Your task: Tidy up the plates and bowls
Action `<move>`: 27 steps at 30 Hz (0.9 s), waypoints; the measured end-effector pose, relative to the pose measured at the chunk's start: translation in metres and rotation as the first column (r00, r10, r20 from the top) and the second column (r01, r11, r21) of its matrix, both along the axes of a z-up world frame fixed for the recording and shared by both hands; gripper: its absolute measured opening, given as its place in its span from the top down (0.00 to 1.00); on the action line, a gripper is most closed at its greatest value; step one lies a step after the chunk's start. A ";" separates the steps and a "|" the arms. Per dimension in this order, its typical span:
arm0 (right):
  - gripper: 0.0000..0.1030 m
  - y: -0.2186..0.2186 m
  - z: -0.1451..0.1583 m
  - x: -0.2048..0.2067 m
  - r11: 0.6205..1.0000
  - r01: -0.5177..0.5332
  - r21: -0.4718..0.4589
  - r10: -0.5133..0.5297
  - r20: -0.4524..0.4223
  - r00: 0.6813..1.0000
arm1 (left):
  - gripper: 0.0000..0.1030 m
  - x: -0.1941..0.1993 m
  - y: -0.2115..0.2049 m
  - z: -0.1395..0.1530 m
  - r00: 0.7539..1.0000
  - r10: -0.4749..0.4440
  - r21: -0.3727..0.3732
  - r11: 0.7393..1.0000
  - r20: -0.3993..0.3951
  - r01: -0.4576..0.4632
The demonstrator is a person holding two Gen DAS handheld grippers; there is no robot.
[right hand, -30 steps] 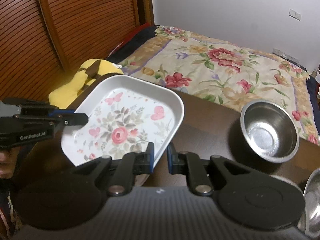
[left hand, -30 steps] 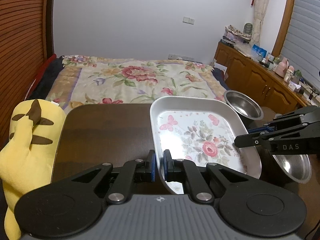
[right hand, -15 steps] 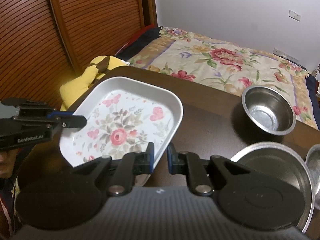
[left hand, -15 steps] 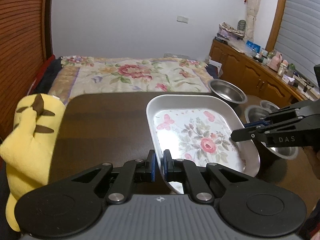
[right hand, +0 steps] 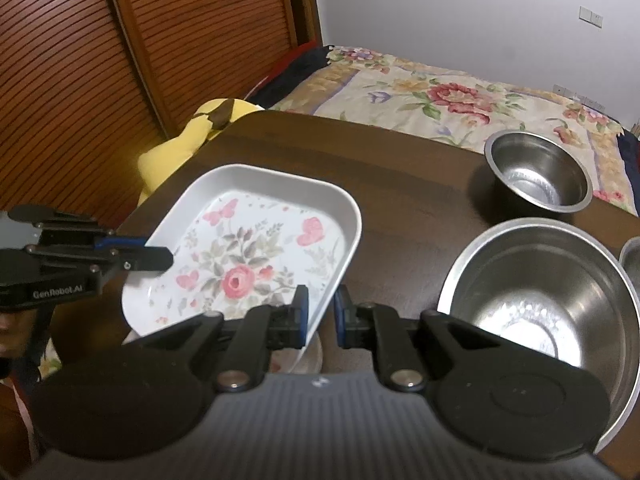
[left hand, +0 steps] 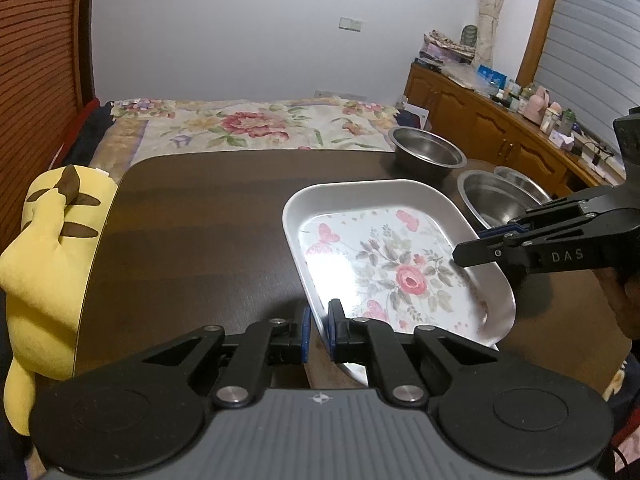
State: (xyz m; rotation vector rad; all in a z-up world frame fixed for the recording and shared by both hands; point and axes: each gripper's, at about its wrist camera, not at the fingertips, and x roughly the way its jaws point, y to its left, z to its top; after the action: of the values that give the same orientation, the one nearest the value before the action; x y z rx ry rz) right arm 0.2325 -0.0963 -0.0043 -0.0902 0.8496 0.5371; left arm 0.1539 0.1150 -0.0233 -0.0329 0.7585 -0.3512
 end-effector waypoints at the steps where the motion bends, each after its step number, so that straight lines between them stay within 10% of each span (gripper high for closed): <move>1: 0.85 -0.001 0.000 -0.003 1.000 -0.002 0.004 0.002 0.001 1.000 | 0.91 -0.002 0.000 0.001 1.000 -0.001 -0.002 1.000 0.001 0.001; 27: 0.85 -0.009 -0.021 -0.061 0.996 0.032 0.084 -0.038 0.075 0.996 | 0.91 -0.050 -0.009 -0.016 1.000 -0.005 0.001 1.000 0.008 0.005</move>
State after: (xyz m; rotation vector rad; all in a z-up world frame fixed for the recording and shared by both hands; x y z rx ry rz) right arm 0.1714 -0.1055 -0.0252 -0.0199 0.7517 0.5319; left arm 0.1041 0.1060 -0.0393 -0.0289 0.7509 -0.3557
